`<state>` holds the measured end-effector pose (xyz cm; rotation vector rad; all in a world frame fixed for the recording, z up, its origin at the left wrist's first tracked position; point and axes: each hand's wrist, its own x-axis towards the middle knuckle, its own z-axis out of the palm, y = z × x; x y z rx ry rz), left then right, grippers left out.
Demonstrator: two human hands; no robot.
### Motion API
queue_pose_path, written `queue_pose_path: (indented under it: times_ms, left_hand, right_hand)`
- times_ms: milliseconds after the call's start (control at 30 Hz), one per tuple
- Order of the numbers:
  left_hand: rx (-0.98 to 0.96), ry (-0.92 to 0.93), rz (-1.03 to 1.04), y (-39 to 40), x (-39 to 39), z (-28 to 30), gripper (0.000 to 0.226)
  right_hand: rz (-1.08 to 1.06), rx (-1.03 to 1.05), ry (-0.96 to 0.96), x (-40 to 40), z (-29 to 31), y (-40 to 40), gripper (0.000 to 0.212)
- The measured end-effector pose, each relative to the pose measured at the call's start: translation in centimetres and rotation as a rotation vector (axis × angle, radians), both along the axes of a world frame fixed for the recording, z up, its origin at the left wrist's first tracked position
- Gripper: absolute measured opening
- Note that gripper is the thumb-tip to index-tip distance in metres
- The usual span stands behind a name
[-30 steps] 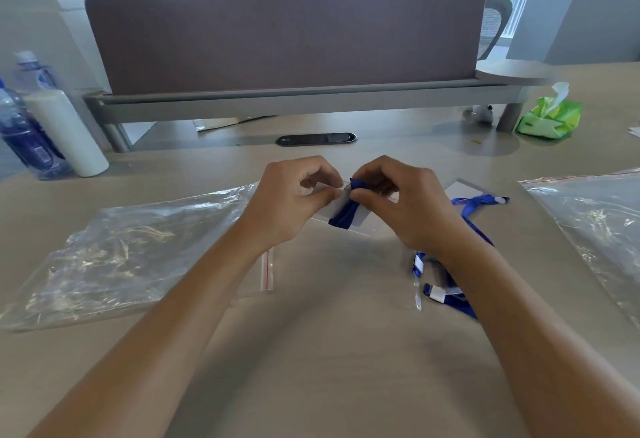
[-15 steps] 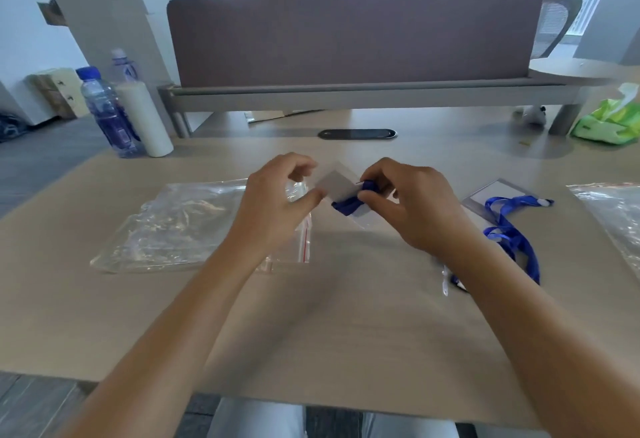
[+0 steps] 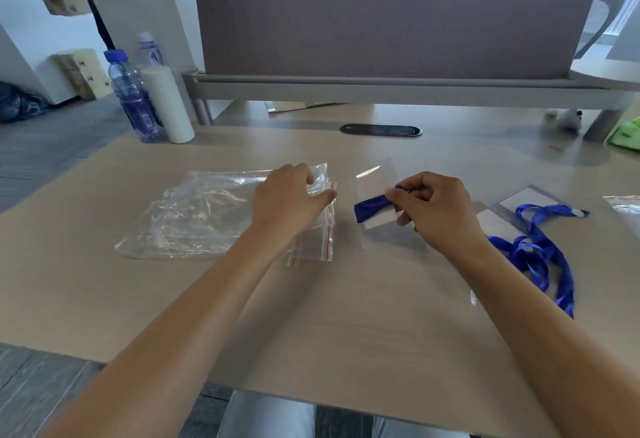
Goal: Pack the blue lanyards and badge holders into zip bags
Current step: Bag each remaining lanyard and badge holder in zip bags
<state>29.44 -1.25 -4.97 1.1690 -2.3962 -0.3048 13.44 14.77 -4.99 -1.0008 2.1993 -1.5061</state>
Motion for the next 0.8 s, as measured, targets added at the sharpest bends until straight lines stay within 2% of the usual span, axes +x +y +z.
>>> queue_pose_path:
  times_ms: [100, 267, 400, 567, 733, 800]
  left_hand:
    - [-0.011, -0.102, 0.081, -1.6, -2.6, -0.2, 0.052]
    - [0.057, -0.153, 0.134, -2.7, -4.4, -1.1, 0.036]
    - [0.134, -0.066, 0.131, -2.9, -4.0, -1.6, 0.016]
    - [0.18, 0.113, 0.102, -2.0, -2.7, -1.2, 0.036]
    - [0.237, 0.236, 0.055, -0.5, -1.6, -0.6, 0.011]
    - [0.242, 0.271, 0.023, 0.2, -1.1, -0.4, 0.008]
  right_hand:
    - [-0.008, -0.012, -0.017, -0.3, -0.4, 0.0, 0.011]
    - [-0.015, -0.029, -0.027, -0.9, -0.9, 0.0, 0.011]
    - [-0.015, -0.005, 0.005, -1.0, -1.2, 0.0, 0.01]
    - [-0.015, -0.001, 0.002, -0.7, -1.3, -0.2, 0.01]
    - [-0.004, -0.125, -0.207, 0.1, -0.3, -0.1, 0.014]
    - [0.008, -0.155, -0.29, 0.5, 0.1, -0.1, 0.014]
